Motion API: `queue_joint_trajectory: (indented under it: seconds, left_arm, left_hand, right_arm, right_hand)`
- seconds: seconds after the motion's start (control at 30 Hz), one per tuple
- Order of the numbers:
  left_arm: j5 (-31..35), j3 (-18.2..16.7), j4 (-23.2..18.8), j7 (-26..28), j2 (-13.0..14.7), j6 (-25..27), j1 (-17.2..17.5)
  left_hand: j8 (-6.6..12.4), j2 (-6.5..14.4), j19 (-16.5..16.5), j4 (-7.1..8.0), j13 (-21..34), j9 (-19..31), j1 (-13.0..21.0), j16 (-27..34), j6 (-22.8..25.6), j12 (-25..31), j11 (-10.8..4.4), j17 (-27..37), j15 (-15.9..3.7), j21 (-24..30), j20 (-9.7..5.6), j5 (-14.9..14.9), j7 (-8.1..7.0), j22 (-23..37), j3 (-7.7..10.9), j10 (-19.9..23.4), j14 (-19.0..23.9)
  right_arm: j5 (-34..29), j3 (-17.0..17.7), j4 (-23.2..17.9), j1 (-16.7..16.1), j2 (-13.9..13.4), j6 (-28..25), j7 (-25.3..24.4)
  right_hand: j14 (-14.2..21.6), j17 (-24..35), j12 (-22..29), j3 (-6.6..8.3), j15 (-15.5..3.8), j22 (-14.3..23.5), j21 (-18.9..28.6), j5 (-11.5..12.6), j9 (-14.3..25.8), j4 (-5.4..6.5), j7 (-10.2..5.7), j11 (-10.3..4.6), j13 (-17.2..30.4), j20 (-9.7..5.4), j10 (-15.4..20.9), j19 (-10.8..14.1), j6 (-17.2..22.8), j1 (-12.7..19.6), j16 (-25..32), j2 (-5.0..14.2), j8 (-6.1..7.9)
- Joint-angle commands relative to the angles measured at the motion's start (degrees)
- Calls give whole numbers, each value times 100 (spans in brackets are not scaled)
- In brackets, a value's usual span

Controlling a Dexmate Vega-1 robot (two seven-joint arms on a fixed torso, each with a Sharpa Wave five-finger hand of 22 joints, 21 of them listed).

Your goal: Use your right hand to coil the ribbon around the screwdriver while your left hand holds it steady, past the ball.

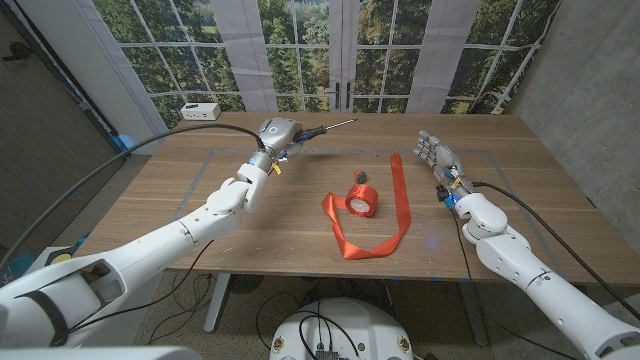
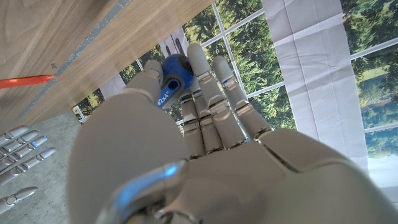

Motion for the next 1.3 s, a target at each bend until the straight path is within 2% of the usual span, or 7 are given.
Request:
queue_joint_trajectory:
  seconds: [0.03,0.33,0.67,0.9,1.1,1.27,1.3]
  left_arm:
    - [-53,-396,-165,135,227,-520,283]
    - [-196,-608,-185,105,279,-791,370]
    - [-316,-787,-286,2,310,-900,476]
    - [-324,-871,-317,63,301,-901,565]
    - [-346,-908,-346,5,312,-935,589]
    - [-305,-918,-360,10,312,-934,607]
    - [-333,-925,-345,21,308,-973,608]
  left_hand:
    - [288,595,-41,115,484,507,613,-36,640,46,-949,17,-442,55,-8,149,-695,7,69,922,-102]
    - [364,574,-90,125,588,607,593,-102,636,80,-952,41,-446,133,-15,194,-751,-25,51,926,-68]
    - [431,566,-135,122,670,691,590,-144,638,100,-957,69,-450,197,-12,227,-738,-55,40,922,-22]
    - [471,563,-160,119,726,747,590,-178,629,108,-969,89,-448,245,-12,244,-735,-77,33,909,-3]
    - [493,561,-174,117,765,785,589,-203,612,118,-960,104,-449,282,-21,255,-743,-93,28,913,6]
    - [505,561,-186,119,795,801,585,-222,604,124,-966,115,-448,310,-20,262,-742,-106,24,914,19]
    - [507,562,-190,119,801,802,585,-224,607,128,-959,118,-448,316,-19,264,-744,-109,23,922,24]
  right_arm:
    - [-489,19,-833,-331,-417,-525,-545]
    - [-921,62,-1555,-565,-909,-1120,-805]
    - [-1039,101,-2199,-657,-1416,-1833,-681]
    - [-1136,40,-2783,-562,-1928,-2616,-417]
    - [-1212,-19,-3242,-449,-2204,-3273,-355]
    - [-1375,-119,-3507,-356,-2384,-3495,-244]
    - [-1399,-148,-3667,-307,-2458,-3722,-214]
  right_hand:
    - [106,14,52,42,-9,34,3,3,20,-62,-5,30,7,9,94,87,70,106,67,20,43]
    - [197,14,62,85,-4,37,0,1,19,-135,-23,-5,8,19,162,132,115,201,83,23,48]
    - [433,47,83,119,-61,45,-14,1,19,-186,-46,-56,11,128,301,186,254,286,166,53,77]
    - [500,67,85,135,-92,48,-13,4,19,-184,-61,-55,12,154,346,222,260,308,195,88,67]
    - [522,85,69,151,-119,50,-18,9,19,-170,-83,-93,13,148,333,237,250,317,209,129,54]
    - [540,95,55,159,-117,51,-21,13,20,-165,-98,-115,13,154,317,247,228,326,218,142,40]
    - [535,98,49,160,-126,52,-23,13,20,-164,-102,-122,14,150,309,249,224,328,216,142,37]
